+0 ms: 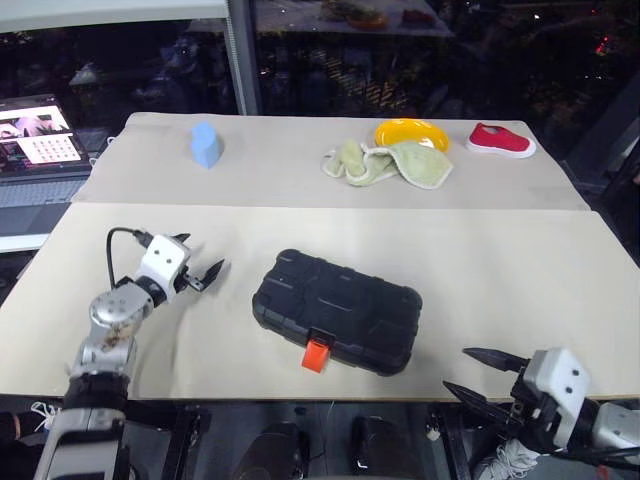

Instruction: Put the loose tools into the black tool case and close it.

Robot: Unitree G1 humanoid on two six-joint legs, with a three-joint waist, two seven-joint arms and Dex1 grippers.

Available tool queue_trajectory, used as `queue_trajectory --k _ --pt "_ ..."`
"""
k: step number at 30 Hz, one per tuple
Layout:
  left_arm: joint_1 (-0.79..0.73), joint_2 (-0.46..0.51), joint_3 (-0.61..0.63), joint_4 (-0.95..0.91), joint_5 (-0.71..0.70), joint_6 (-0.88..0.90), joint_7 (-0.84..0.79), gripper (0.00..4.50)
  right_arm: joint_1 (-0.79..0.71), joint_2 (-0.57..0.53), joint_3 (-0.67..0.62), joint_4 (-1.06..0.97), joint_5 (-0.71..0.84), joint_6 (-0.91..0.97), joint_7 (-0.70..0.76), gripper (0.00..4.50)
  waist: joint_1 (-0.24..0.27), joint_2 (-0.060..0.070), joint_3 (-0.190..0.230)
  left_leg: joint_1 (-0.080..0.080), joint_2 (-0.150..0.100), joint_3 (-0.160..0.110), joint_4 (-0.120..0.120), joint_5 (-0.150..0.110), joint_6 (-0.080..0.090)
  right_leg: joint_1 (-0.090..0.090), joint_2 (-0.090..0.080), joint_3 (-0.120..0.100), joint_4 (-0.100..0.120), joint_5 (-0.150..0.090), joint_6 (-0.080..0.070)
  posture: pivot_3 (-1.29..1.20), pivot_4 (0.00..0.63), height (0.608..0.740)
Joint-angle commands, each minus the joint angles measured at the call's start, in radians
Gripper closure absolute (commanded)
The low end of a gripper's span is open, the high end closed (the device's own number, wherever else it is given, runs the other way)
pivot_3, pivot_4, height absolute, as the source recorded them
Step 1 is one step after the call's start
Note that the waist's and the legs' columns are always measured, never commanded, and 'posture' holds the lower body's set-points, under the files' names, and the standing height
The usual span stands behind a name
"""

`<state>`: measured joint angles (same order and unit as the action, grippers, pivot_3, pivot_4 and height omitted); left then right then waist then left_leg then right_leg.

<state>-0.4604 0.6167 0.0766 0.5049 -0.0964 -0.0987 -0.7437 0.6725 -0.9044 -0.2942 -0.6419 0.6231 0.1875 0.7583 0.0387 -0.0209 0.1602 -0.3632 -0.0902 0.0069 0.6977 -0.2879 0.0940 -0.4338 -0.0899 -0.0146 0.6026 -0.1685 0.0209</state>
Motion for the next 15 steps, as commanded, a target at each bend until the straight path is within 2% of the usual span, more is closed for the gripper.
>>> queue_trajectory --k 1,2,4,5,6,8,11,12,15 --pt "-0.149 -0.003 -0.071 0.091 0.004 0.008 -0.155 0.0 -0.044 -0.008 0.051 -0.104 0.042 0.103 -0.004 2.23 0.004 -0.001 0.0 -0.001 0.0 0.0 0.001 0.0 0.001 -0.001 0.0 -0.001 0.0 0.0 0.0 0.0 0.15 0.74" --pt "-0.179 -0.005 -0.084 0.12 0.011 -0.005 -0.176 0.0 -0.058 -0.004 0.063 -0.116 0.044 0.125 -0.009 2.54 0.005 -0.001 0.0 -0.003 -0.001 0.0 0.002 -0.001 0.001 -0.002 0.0 -0.001 -0.001 0.0 0.0 0.0 0.15 0.74" --pt "-0.272 -0.025 -0.115 0.211 0.034 -0.049 -0.214 0.51 -0.095 -0.01 0.111 -0.134 0.012 0.16 -0.009 3.29 0.004 -0.001 0.0 -0.007 -0.001 0.0 0.002 -0.001 0.001 -0.005 0.0 -0.001 -0.002 0.005 -0.006 0.0 0.15 0.74" --pt "-0.336 -0.044 -0.145 0.271 0.059 -0.079 -0.242 0.58 -0.122 -0.015 0.149 -0.133 -0.029 0.168 -0.011 3.45 0.005 -0.002 0.0 -0.007 -0.002 0.0 0.002 0.001 -0.001 -0.005 0.0 -0.001 -0.002 0.005 -0.006 0.0 0.15 0.74" --pt "-0.395 -0.061 -0.176 0.333 0.087 -0.108 -0.267 1.17 -0.151 -0.013 0.183 -0.125 -0.065 0.178 -0.018 4.05 0.007 -0.004 0.0 -0.007 -0.002 0.0 0.002 0.001 -0.004 -0.004 0.0 -0.001 -0.002 0.005 -0.006 0.0 0.15 0.74" --pt "-0.48 -0.093 -0.22 0.435 0.132 -0.165 -0.297 1.93 -0.194 -0.001 0.226 -0.104 -0.107 0.185 -0.023 4.5 0.009 -0.005 0.0 -0.013 -0.002 0.0 0.002 0.001 -0.004 -0.007 0.0 -0.003 -0.003 0.005 -0.006 0.0 0.15 0.74" --pt "-0.558 -0.143 -0.246 0.536 0.166 -0.236 -0.308 2.9 -0.254 0.02 0.273 -0.076 -0.153 0.195 -0.03 4.5 0.002 -0.005 0.0 -0.018 -0.003 -0.001 0.003 0.001 -0.003 -0.009 0.0 -0.004 -0.007 0.006 -0.005 0.0 0.15 0.74" --pt "-0.58 -0.162 -0.257 0.561 0.178 -0.252 -0.312 3.45 -0.273 0.025 0.293 -0.07 -0.172 0.199 -0.031 4.5 -0.001 -0.005 0.0 -0.019 -0.003 0.0 0.003 0.002 -0.001 -0.01 0.0 -0.004 -0.007 0.006 -0.004 0.0 0.15 0.74" --pt "-0.619 -0.197 -0.285 0.608 0.21 -0.278 -0.339 4.42 -0.316 0.043 0.33 -0.047 -0.205 0.211 -0.03 4.5 -0.003 -0.006 0.001 -0.022 -0.003 0.0 0.006 0.002 0.0 -0.012 0.0 -0.003 -0.007 0.007 -0.003 0.0 0.15 0.74"
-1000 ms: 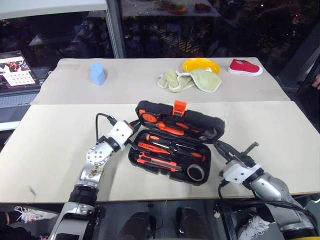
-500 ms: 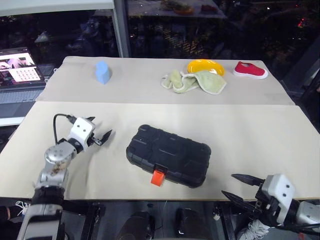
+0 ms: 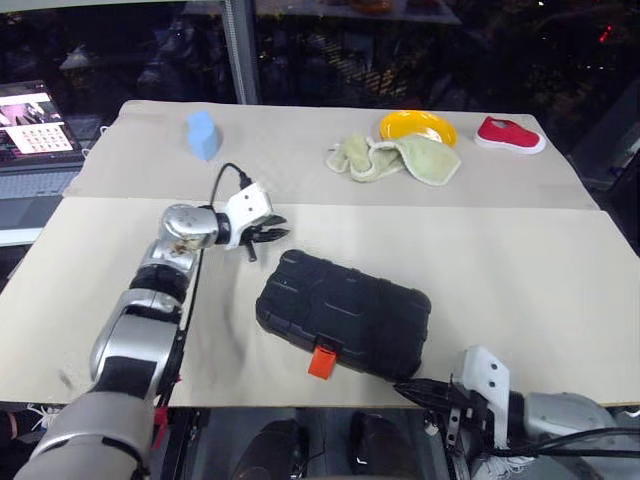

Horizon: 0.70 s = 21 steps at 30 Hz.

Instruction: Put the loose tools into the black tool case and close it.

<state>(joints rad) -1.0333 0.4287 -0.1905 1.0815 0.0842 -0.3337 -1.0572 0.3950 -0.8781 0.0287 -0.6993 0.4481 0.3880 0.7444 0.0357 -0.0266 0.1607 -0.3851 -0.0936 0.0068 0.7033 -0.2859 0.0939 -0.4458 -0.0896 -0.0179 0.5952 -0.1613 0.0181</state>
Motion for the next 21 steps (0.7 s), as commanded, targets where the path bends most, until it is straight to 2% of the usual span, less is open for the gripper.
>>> queue_trajectory --k 1,4,9,14,18,21 --pt "-0.052 -0.018 -0.027 0.04 0.039 -0.058 -0.032 4.42 -0.055 0.02 0.019 0.022 -0.05 0.014 -0.02 4.5 0.0 0.0 0.0 -0.001 0.0 0.0 0.001 0.0 0.0 -0.001 0.0 0.0 0.0 0.0 0.0 0.0 0.15 0.74" --pt "-0.059 -0.03 -0.037 0.057 0.05 -0.084 -0.068 4.42 -0.095 0.038 0.03 0.052 -0.09 0.027 -0.037 4.5 0.0 0.0 0.0 -0.003 0.0 0.0 0.002 0.0 -0.001 -0.003 0.0 0.001 0.001 0.002 0.0 0.0 0.15 0.74" --pt "-0.032 -0.012 -0.05 0.021 0.039 -0.102 -0.236 4.42 -0.165 0.088 -0.009 0.121 -0.141 0.007 -0.075 4.5 -0.001 0.0 0.0 -0.003 0.0 0.0 0.004 0.001 -0.001 -0.003 0.0 0.001 0.002 0.003 0.0 0.0 0.15 0.74" --pt "0.052 0.059 -0.073 -0.129 0.005 -0.04 -0.464 4.42 -0.275 0.144 -0.079 0.237 -0.172 0.01 -0.136 4.5 -0.005 0.0 0.0 -0.006 0.0 0.003 0.009 0.001 0.008 -0.008 0.0 0.001 0.008 0.004 0.0 0.0 0.15 0.74" --pt "0.101 0.081 -0.057 -0.252 -0.028 0.06 -0.497 4.42 -0.302 0.157 -0.108 0.285 -0.185 0.004 -0.138 4.5 -0.006 0.0 0.0 -0.008 0.0 0.003 0.009 0.001 0.008 -0.011 0.0 0.002 0.01 0.004 0.0 0.0 0.15 0.74" --pt "0.096 0.101 -0.057 -0.267 -0.007 0.041 -0.463 4.42 -0.272 0.144 -0.137 0.259 -0.165 0.022 -0.107 4.5 -0.001 0.0 0.0 -0.01 0.0 0.001 0.01 0.001 0.008 -0.013 0.0 0.002 0.012 0.004 0.0 0.0 0.15 0.74"
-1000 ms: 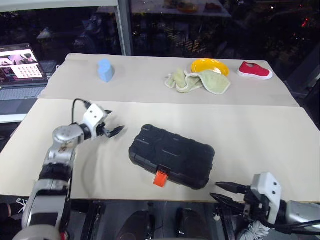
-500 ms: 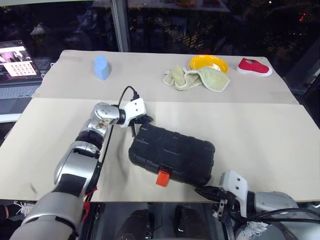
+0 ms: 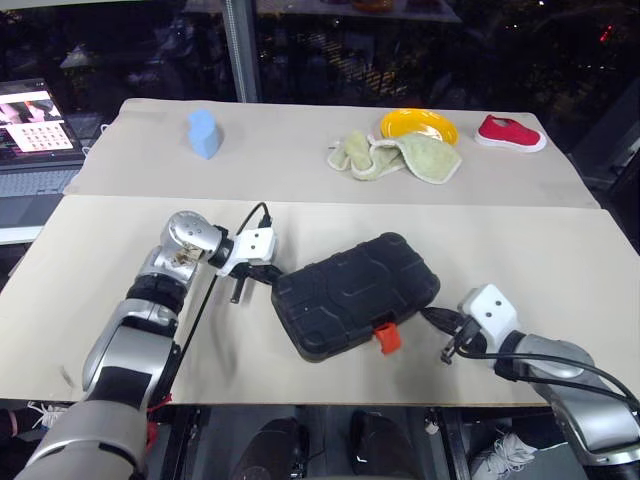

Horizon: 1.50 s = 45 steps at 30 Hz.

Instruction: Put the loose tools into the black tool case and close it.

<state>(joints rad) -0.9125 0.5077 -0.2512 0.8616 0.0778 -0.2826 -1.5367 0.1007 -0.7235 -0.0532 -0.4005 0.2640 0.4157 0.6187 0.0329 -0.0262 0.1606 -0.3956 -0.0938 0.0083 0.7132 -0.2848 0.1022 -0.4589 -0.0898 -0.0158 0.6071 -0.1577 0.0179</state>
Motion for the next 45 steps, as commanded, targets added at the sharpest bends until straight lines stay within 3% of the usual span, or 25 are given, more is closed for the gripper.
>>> queue_trajectory --k 1,8,13,15,20,26,31,41,45 --pt "-0.048 0.025 0.008 -0.027 0.006 -0.01 0.034 4.42 0.038 -0.021 -0.069 -0.057 0.033 0.002 0.038 4.5 0.003 0.0 0.0 0.0 0.0 0.0 0.0 0.0 0.0 0.0 0.0 0.0 0.0 0.0 0.0 0.0 0.15 0.74" --pt "-0.254 -0.006 0.048 0.037 -0.063 0.177 -0.035 4.42 0.159 -0.074 -0.189 -0.2 0.209 0.082 0.175 4.5 0.008 0.0 0.0 -0.002 0.0 -0.001 0.007 0.0 0.001 0.002 0.001 -0.002 0.001 0.0 0.001 0.0 0.15 0.74" --pt "-0.256 -0.011 -0.154 -0.165 -0.222 0.267 -0.078 4.42 0.219 -0.11 -0.17 -0.274 0.221 0.122 0.204 4.5 0.004 0.0 0.0 -0.002 0.0 -0.001 0.007 -0.001 0.002 0.002 0.0 0.0 0.002 -0.001 0.002 0.0 0.15 0.74" --pt "-0.227 -0.024 -0.233 -0.206 -0.213 0.212 -0.078 4.42 0.195 -0.101 -0.126 -0.268 0.189 0.132 0.176 4.5 0.001 0.0 0.0 -0.002 0.0 -0.001 0.007 -0.001 0.002 0.002 0.0 0.001 0.002 -0.001 0.002 0.0 0.15 0.74" --pt "-0.186 -0.131 -0.317 -0.144 -0.036 -0.003 -0.04 4.42 0.143 -0.074 0.011 -0.258 0.126 0.182 0.116 4.5 0.007 0.0 0.0 -0.001 0.0 0.0 0.008 -0.001 0.001 0.002 -0.001 0.002 0.002 -0.001 0.002 0.0 0.15 0.74" --pt "-0.189 -0.165 -0.297 -0.08 0.004 -0.075 0.002 4.42 0.109 -0.041 0.103 -0.232 0.076 0.189 0.075 4.5 0.008 0.002 -0.002 0.003 0.0 -0.001 0.009 -0.001 0.003 0.007 -0.002 0.002 0.002 -0.001 0.002 0.0 0.15 0.74" --pt "-0.183 -0.171 -0.281 -0.077 0.006 -0.079 -0.008 4.42 0.061 -0.011 0.112 -0.217 0.086 0.208 0.064 4.5 0.006 0.002 -0.002 0.015 0.0 -0.002 0.008 -0.007 0.012 0.02 -0.001 0.001 0.0 -0.003 0.005 0.0 0.15 0.74" --pt "-0.175 -0.186 -0.26 -0.084 0.006 -0.075 0.004 4.42 0.023 -0.081 0.061 -0.263 0.161 0.272 0.143 4.5 0.007 0.002 -0.002 0.014 0.0 -0.002 0.008 -0.007 0.012 0.019 -0.001 0.001 0.0 -0.003 0.004 0.0 0.15 0.74" --pt "-0.175 -0.191 -0.25 -0.087 0.007 -0.068 0.009 4.42 -0.031 -0.06 0.108 -0.224 0.137 0.27 0.128 4.5 0.007 0.002 -0.002 0.014 0.0 -0.002 0.008 -0.008 0.012 0.019 -0.001 0.001 -0.001 -0.003 0.004 0.0 0.15 0.74"
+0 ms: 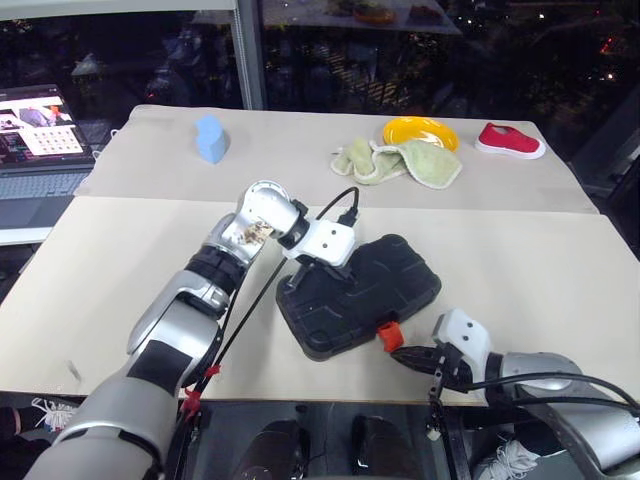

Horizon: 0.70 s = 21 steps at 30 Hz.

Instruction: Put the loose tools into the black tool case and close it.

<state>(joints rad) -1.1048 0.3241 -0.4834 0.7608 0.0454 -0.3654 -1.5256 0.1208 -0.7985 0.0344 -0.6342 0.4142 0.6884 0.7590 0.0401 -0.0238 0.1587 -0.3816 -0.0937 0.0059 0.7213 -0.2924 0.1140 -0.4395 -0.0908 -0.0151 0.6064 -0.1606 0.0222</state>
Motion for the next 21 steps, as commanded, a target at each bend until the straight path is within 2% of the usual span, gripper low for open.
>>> queue_trajectory --k 1,12,21 --pt "0.018 -0.009 -0.016 0.013 0.039 0.017 -0.002 4.42 -0.067 0.024 0.033 0.019 -0.02 -0.004 -0.019 4.5 -0.001 0.0 0.0 0.0 0.0 0.0 0.0 0.0 0.0 0.0 0.0 0.0 0.0 0.0 0.0 0.0 0.15 0.74" --pt "0.03 -0.014 -0.007 0.005 0.046 0.024 0.004 4.42 -0.138 0.05 0.021 0.016 0.017 0.048 -0.035 4.5 -0.002 0.0 0.0 -0.002 0.0 0.0 0.0 0.0 0.0 -0.001 0.0 0.0 0.0 0.0 0.0 0.0 0.15 0.74" --pt "0.046 -0.034 -0.013 -0.006 0.053 0.028 0.014 4.42 -0.2 0.052 -0.038 -0.03 0.1 0.132 -0.046 4.5 -0.007 0.0 0.0 -0.002 0.0 0.0 0.0 0.0 0.0 -0.002 0.0 0.0 0.0 0.0 0.0 0.0 0.15 0.74"
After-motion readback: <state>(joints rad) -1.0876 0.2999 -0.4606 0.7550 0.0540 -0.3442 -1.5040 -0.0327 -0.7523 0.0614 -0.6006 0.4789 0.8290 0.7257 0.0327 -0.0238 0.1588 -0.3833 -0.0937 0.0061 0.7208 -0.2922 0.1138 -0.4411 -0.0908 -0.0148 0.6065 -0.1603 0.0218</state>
